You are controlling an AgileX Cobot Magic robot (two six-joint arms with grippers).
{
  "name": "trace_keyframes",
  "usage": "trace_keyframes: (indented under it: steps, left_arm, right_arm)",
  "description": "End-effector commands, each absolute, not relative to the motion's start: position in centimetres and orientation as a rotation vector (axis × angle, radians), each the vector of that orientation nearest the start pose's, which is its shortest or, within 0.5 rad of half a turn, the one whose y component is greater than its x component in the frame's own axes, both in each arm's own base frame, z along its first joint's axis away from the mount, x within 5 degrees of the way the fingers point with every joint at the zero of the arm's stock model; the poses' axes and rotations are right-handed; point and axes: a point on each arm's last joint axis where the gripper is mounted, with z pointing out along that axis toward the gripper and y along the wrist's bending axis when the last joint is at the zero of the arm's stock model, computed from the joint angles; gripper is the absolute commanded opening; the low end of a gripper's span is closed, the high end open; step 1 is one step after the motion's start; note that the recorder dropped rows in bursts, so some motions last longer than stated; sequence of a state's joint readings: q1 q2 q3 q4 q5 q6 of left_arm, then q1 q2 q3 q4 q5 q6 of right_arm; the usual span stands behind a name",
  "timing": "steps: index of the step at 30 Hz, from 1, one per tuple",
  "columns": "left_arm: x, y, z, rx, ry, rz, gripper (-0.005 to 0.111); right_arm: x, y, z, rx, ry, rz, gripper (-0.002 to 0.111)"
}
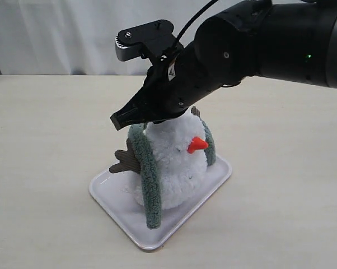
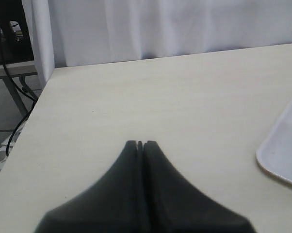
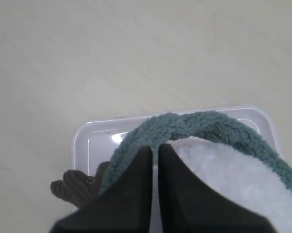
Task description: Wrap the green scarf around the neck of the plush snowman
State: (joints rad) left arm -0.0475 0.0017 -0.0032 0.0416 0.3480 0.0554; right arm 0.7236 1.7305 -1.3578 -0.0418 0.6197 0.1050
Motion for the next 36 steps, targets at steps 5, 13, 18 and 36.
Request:
trace_keyframes:
  steps: [5, 13, 18, 36]
  left_arm:
    - [5.4, -0.1, 18.3, 0.117, 1.812, 0.045, 0.000]
    - [5.4, -0.1, 18.3, 0.117, 1.812, 0.045, 0.000]
    - [5.4, -0.1, 18.3, 0.117, 1.812, 0.045, 0.000]
    - [5.4, -0.1, 18.3, 0.117, 1.812, 0.045, 0.000]
  right_arm:
    - [28.4, 25.5, 24.3, -0.841, 2.467, 0.329, 0.004]
    - [28.8, 25.8, 22.3, -0.852, 2.504, 0.311, 0.004]
    - [28.8, 25.8, 23.3, -0.846, 2.480, 0.321, 0.004]
    - [23.2, 27.3, 24.3, -1.068, 2.557, 0.314, 0.044]
